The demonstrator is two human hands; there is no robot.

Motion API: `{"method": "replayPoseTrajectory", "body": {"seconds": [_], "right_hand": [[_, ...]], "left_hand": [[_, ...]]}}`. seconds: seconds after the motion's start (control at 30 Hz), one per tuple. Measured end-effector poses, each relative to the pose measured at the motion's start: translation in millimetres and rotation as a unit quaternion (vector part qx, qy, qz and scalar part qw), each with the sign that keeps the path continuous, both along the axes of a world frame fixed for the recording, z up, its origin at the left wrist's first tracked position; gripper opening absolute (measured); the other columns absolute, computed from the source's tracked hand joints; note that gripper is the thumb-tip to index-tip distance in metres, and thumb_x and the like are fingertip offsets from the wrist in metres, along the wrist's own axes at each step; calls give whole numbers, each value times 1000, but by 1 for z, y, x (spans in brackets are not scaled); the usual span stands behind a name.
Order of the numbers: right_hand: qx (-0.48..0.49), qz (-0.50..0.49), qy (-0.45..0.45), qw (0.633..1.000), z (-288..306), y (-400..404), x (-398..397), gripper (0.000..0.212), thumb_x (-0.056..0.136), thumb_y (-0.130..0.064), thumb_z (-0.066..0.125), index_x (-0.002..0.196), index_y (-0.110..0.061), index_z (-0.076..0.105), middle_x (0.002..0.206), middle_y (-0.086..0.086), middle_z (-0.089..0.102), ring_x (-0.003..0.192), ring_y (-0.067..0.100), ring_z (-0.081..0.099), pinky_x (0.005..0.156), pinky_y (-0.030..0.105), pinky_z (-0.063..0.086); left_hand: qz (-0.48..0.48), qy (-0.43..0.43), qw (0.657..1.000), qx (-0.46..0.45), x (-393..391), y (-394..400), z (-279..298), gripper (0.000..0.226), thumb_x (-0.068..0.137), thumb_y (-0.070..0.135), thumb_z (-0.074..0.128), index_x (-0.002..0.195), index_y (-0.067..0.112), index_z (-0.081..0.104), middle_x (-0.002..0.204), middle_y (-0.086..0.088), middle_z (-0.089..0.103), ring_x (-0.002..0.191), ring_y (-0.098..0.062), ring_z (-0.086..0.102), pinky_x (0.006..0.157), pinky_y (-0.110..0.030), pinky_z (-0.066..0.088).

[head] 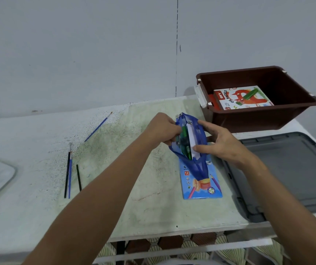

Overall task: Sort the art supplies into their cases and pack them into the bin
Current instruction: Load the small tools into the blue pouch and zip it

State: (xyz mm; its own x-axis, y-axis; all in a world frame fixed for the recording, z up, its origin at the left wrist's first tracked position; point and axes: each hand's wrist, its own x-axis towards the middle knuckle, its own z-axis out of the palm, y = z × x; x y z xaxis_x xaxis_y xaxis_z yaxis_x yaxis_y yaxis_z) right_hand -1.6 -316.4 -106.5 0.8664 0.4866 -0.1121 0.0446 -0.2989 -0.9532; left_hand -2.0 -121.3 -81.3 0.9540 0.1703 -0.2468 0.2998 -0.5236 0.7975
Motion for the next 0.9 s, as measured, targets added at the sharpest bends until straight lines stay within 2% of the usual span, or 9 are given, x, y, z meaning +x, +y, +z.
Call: {"method": "replayPoseTrajectory", "body": {"seconds": [0.2, 0.33, 0.47, 0.53, 0.6, 0.7, 0.73, 0.8, 0.9], "right_hand": [[12, -9, 1, 1000, 1, -9, -1, 78, 76, -4, 76, 141, -22, 39, 114, -15, 60, 97, 11, 67, 80, 33, 58], [20, -9, -13, 1000, 1, -15, -2, 67, 76, -1, 75, 126, -34, 46, 102, -18, 64, 89, 1, 67, 72, 22, 56], [12, -5, -26, 1000, 0, -19, 3, 57, 78, -7, 76, 115, -42, 50, 105, -20, 65, 96, 2, 64, 77, 23, 56], [5, -9, -32, 999, 0, -17, 8, 54, 81, -19, 74, 127, -35, 49, 116, -18, 61, 103, 1, 61, 83, 24, 55], [11, -23, -24, 999, -1, -11, 15, 55, 86, -28, 68, 136, -28, 45, 123, -17, 55, 104, -3, 57, 78, 17, 54], [31, -37, -7, 999, -8, 1, 26, 45, 94, -30, 56, 137, -21, 47, 130, -8, 55, 108, 1, 57, 84, 19, 52], [35, -38, 0, 999, -10, 5, 29, 40, 97, -28, 52, 135, -19, 50, 128, -4, 58, 107, 3, 58, 83, 19, 52], [41, -31, 9, 999, -13, 14, 33, 33, 101, -21, 44, 132, -16, 53, 120, 1, 63, 95, 4, 63, 70, 17, 54], [20, -14, -18, 1000, -11, 34, 43, 34, 100, -11, 44, 133, -12, 52, 116, 6, 62, 78, 8, 63, 59, 18, 53]], "left_hand": [[-8, -20, 998, 53, 16, -23, -10, 24, 84, 21, 67, 86, -3, 72, 72, -15, 68, 56, -20, 56, 54, -28, 48], [1, -67, 992, 108, 17, -17, -18, 3, 84, 12, 60, 85, 14, 60, 82, -11, 59, 65, -20, 52, 57, -26, 41], [6, -82, 990, 118, 26, -8, -23, 41, 86, 19, 59, 126, 10, 54, 112, -10, 59, 82, -15, 56, 63, -21, 41], [-39, -65, 992, 96, 32, -8, -23, 49, 89, 22, 58, 136, 11, 50, 125, -10, 56, 102, -18, 59, 78, -25, 48], [-74, -58, 994, 60, 36, -7, -22, 42, 91, 25, 59, 131, 12, 55, 129, -9, 58, 116, -24, 56, 94, -36, 49], [-62, -99, 990, 77, 40, -1, -26, 15, 91, 21, 61, 103, 16, 67, 100, -8, 67, 97, -27, 64, 87, -40, 54], [-32, -107, 992, 63, 41, 4, -28, 18, 90, 19, 63, 105, 12, 70, 96, -7, 69, 90, -25, 66, 83, -38, 56], [15, -106, 994, 4, 39, 12, -28, 26, 86, 15, 69, 110, 5, 70, 96, -11, 72, 81, -23, 70, 74, -37, 60], [23, -120, 992, -29, 27, 30, -21, 24, 85, 8, 71, 107, 0, 70, 91, -15, 72, 76, -24, 71, 64, -32, 61]]}}
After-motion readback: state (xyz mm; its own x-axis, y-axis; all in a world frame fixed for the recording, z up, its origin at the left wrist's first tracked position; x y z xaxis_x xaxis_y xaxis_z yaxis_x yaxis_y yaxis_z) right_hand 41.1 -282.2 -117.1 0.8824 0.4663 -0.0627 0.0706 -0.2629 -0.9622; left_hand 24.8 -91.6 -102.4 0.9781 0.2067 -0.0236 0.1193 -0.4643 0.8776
